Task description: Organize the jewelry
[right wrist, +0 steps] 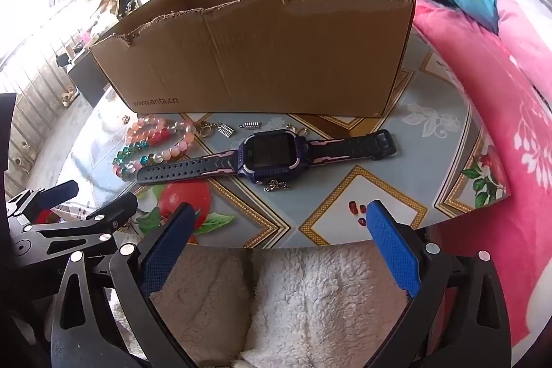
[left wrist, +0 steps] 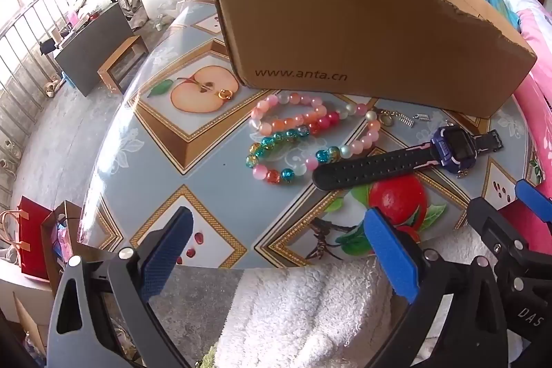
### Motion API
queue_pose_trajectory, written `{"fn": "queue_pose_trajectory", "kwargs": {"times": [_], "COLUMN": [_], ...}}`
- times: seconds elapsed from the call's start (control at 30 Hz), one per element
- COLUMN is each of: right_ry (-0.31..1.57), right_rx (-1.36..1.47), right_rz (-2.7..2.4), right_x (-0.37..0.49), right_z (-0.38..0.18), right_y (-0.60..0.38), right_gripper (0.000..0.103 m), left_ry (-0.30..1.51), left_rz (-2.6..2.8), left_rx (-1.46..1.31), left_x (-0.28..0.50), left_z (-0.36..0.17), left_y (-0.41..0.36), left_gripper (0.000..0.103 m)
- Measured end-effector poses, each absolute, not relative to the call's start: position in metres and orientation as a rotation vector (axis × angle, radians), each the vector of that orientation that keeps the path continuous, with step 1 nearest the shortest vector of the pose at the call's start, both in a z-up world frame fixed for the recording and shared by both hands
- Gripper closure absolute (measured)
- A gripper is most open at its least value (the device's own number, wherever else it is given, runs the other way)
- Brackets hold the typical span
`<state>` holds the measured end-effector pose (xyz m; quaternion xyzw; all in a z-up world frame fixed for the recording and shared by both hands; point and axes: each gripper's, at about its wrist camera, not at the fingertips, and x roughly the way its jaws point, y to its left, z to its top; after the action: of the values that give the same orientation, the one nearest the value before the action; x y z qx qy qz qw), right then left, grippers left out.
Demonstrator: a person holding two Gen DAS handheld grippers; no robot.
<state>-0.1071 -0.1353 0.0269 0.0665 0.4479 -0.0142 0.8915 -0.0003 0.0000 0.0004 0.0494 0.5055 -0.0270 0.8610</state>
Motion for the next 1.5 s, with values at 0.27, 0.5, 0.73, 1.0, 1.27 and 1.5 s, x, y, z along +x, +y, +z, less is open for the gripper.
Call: {"fn": "queue_pose_trajectory", "kwargs": {"times": [0.27, 0.5, 0.73, 1.0, 1.27, 1.5], "right_ry": [0.935, 0.947, 0.950, 0.947, 0.942, 0.941], "right_rx": [0.144, 0.140, 0.137, 0.136, 0.137, 0.139], "right_rz": [-0.028, -0.026, -0.027, -0.032, -0.037, -0.038], "right_x": [-0.110, -0.105, -0.104, -0.104, -0.103, -0.103], "right_z": [0.028, 0.024, 0.024, 0.024, 0.025, 0.026], "right_y": [-0.135, -0.136, -0.136, -0.136, -0.135, -0.135], "right_gripper": [0.008, 0.008, 0.008, 0.008, 0.008, 0.008], "left_ry": [1.060, 1.069, 1.073, 1.075, 1.075, 1.078], "left_rz": [-0.060, -0.067, -0.066, -0.070, -0.067, -0.067], "left_rx": [0.097, 0.093, 0.089, 0.089, 0.089, 0.088], "left_x": [-0.001, 0.001, 0.001, 0.002, 0.004, 0.005], "left_z": [0.001, -0.002, -0.003, -0.004, -0.004, -0.005], "left_y": [-0.006, -0.003, -0.001, 0.001, 0.000, 0.001], "left_gripper": [0.006, 0.006, 0.006, 0.006, 0.006, 0.006]}}
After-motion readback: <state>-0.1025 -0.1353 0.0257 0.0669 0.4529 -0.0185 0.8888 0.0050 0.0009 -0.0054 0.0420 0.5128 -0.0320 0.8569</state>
